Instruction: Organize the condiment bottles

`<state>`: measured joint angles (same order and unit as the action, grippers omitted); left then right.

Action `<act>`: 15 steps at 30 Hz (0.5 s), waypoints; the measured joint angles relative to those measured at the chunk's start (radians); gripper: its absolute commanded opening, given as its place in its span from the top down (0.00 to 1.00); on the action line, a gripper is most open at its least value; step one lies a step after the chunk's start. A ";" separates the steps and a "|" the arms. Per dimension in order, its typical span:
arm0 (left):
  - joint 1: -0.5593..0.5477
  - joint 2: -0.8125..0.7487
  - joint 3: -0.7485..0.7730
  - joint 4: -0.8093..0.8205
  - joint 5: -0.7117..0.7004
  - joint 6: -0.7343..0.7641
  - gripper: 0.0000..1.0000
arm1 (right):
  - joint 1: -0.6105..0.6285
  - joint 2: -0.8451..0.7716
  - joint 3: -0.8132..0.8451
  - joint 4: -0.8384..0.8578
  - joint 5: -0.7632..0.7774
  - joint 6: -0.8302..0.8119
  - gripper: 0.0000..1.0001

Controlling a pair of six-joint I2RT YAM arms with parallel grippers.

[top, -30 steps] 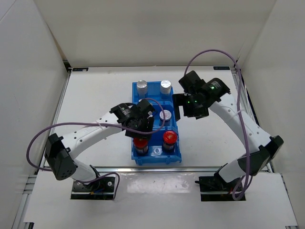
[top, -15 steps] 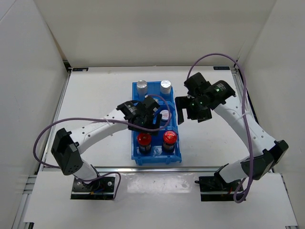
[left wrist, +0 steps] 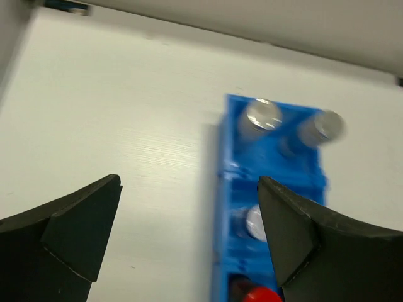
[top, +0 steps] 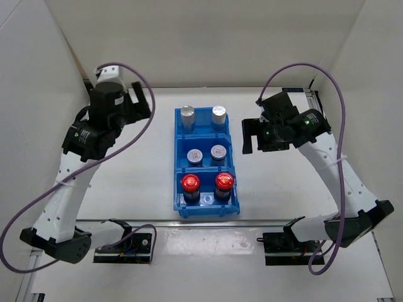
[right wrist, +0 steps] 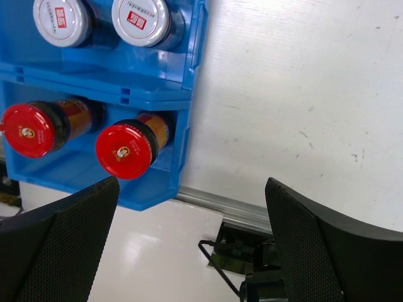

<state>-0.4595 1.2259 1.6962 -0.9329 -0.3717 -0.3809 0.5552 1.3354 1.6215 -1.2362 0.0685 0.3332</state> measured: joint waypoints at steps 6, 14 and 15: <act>0.174 -0.069 -0.288 0.153 -0.144 0.008 0.00 | -0.012 0.022 0.024 0.005 0.080 -0.027 0.00; 0.211 -0.312 -0.782 0.513 -0.264 0.071 0.00 | -0.035 0.029 -0.039 0.006 0.249 -0.023 0.00; 0.217 -0.345 -0.811 0.538 -0.276 0.067 0.00 | -0.035 0.026 -0.050 0.006 0.264 -0.021 0.00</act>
<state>-0.2424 0.8806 0.8856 -0.3946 -0.6479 -0.3141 0.5198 1.3617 1.5719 -1.2301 0.3321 0.3119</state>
